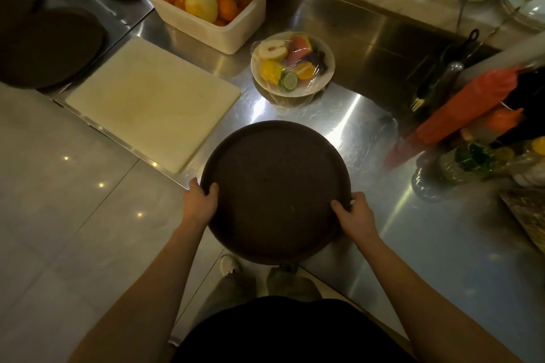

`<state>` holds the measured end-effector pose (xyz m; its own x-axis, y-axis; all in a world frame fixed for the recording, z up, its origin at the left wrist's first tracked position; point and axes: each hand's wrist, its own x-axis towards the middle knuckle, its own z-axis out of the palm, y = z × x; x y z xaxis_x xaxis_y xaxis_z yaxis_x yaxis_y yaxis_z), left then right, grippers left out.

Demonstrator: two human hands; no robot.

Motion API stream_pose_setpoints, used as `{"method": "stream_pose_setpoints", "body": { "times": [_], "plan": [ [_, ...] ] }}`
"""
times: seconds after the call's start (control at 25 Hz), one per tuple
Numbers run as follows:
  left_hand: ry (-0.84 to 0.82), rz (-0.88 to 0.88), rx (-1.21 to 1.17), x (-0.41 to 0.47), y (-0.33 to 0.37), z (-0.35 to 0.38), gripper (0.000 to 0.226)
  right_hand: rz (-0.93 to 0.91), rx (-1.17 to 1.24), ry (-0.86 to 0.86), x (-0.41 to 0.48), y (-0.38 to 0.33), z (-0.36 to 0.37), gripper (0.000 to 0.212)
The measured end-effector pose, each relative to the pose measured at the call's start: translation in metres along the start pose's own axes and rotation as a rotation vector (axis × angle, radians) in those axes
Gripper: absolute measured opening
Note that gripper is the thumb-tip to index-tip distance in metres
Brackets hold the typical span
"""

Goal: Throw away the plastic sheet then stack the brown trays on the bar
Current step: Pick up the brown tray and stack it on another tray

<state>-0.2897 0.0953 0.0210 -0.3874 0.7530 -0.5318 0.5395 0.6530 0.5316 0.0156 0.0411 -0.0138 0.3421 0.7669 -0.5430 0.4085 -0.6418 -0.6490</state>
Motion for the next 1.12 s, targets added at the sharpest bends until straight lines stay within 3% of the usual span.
{"method": "stream_pose_setpoints", "body": {
  "times": [0.36, 0.68, 0.88, 1.12],
  "plan": [
    [0.207, 0.017, -0.041, -0.013, 0.0, -0.014, 0.046, -0.141, 0.124, 0.204, -0.007, -0.043, 0.0, 0.015],
    [0.356, 0.1, -0.177, -0.013, 0.001, -0.052, 0.052, -0.326, 0.103, 0.285, -0.012, -0.09, 0.008, 0.018],
    [0.436, 0.112, -0.28, -0.004, -0.018, -0.11, 0.05, -0.42, 0.105, 0.293, -0.029, -0.137, 0.049, 0.015],
    [0.603, 0.017, -0.4, 0.014, -0.092, -0.208, 0.05, -0.52, 0.073, 0.19, -0.068, -0.218, 0.144, 0.021]
  ]
}}
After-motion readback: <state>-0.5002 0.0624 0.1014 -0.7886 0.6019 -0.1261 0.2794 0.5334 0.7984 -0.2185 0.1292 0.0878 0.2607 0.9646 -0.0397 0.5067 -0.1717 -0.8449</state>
